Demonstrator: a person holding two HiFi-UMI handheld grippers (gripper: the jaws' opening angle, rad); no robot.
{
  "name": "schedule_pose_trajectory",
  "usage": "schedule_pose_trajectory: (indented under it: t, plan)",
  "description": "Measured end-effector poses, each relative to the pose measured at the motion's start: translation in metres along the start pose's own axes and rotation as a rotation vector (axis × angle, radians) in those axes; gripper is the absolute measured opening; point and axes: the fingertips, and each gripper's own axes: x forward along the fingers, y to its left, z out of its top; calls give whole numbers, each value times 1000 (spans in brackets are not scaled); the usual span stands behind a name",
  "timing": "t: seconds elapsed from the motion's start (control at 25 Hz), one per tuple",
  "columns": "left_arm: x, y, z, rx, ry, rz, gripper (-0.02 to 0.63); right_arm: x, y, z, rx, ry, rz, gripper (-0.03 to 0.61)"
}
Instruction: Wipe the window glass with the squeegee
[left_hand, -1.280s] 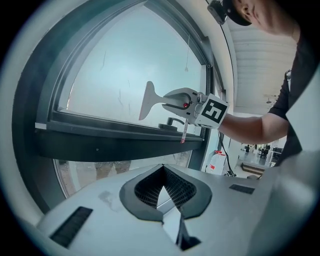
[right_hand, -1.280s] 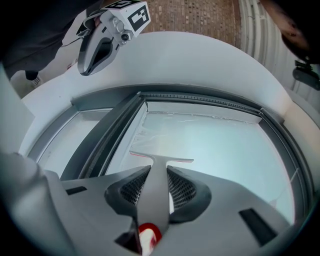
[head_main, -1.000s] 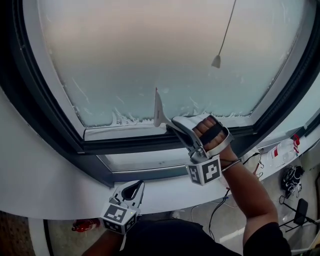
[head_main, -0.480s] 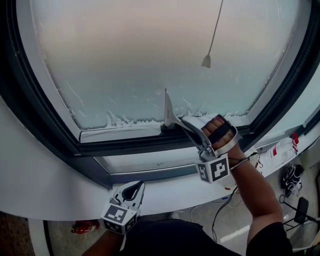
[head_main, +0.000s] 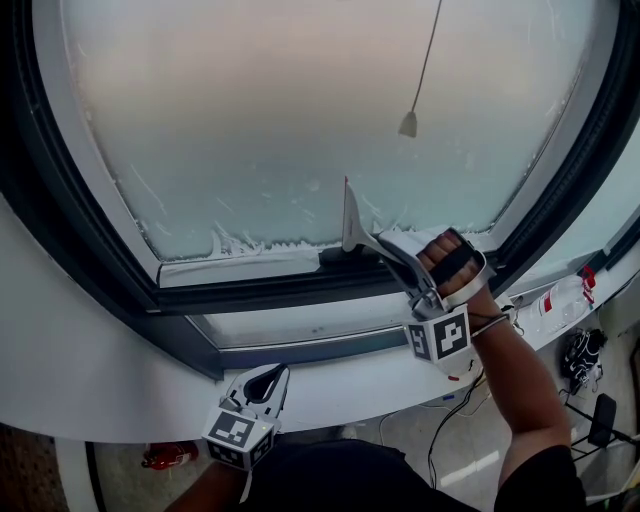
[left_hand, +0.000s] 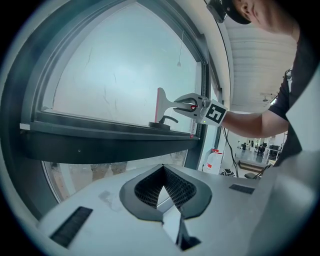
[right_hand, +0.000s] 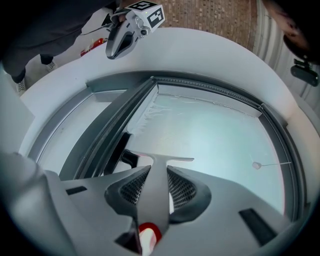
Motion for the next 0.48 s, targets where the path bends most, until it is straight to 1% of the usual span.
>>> schedule_pose_trajectory:
  t: [0.24, 0.36, 0.48]
  plan:
    - [-6, 7, 0, -8, 6, 19, 0, 0, 1, 1, 13, 26, -1, 87]
    - [-9, 10, 2, 2, -11, 14, 0, 1, 2, 1, 26, 48, -4, 87]
    - [-13, 13, 0, -1, 2, 13, 0, 1, 3, 2, 39, 64, -11, 87]
